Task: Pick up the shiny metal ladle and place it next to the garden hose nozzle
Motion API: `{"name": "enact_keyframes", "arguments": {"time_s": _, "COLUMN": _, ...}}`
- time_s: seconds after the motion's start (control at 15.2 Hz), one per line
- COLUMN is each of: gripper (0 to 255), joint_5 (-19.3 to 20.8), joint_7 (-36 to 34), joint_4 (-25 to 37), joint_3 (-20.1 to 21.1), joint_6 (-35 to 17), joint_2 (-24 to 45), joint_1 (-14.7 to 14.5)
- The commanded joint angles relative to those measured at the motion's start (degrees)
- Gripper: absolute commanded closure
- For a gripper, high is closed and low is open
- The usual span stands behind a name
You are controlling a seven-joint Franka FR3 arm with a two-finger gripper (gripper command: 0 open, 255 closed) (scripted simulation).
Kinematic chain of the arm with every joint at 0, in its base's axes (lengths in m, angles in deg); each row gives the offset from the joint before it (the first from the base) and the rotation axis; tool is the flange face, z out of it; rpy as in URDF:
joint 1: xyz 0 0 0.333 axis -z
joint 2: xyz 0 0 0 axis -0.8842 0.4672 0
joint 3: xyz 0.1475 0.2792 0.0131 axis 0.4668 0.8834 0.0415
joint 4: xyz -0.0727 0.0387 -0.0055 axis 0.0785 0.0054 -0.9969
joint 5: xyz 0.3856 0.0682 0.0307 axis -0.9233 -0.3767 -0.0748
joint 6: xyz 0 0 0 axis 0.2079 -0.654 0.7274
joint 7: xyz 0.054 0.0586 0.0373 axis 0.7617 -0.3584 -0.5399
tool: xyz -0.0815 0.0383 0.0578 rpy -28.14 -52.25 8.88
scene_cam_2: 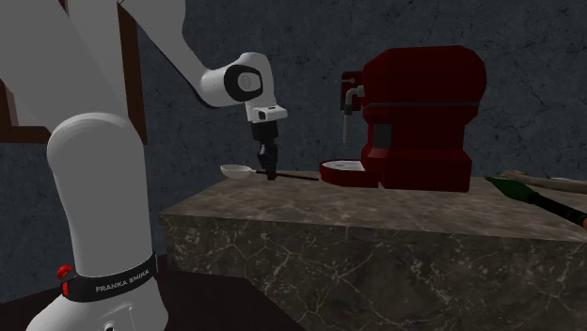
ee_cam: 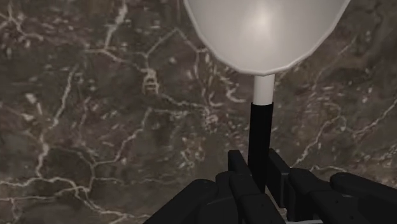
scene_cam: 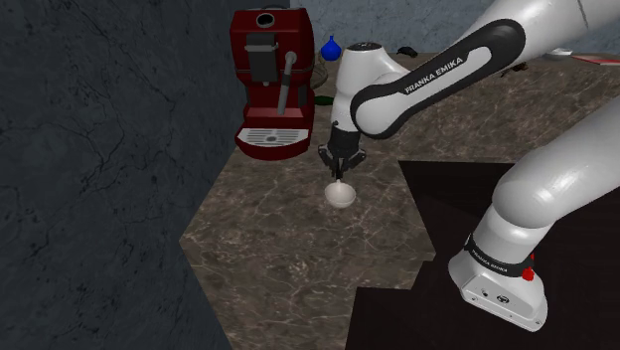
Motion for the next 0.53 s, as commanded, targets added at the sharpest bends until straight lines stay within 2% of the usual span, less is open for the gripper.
{"name": "enact_keyframes", "arguments": {"time_s": 0.0, "gripper": 255, "joint_5": -0.18, "joint_7": 0.33, "joint_4": 0.79, "joint_3": -0.47, "joint_6": 1.92, "joint_2": -1.13, "joint_1": -0.17}}
{"name": "enact_keyframes", "arguments": {"time_s": 0.46, "gripper": 255, "joint_5": -0.38, "joint_7": 1.04, "joint_4": 4.04, "joint_3": -1.85, "joint_6": 8.32, "joint_2": -4.33, "joint_1": -0.52}}
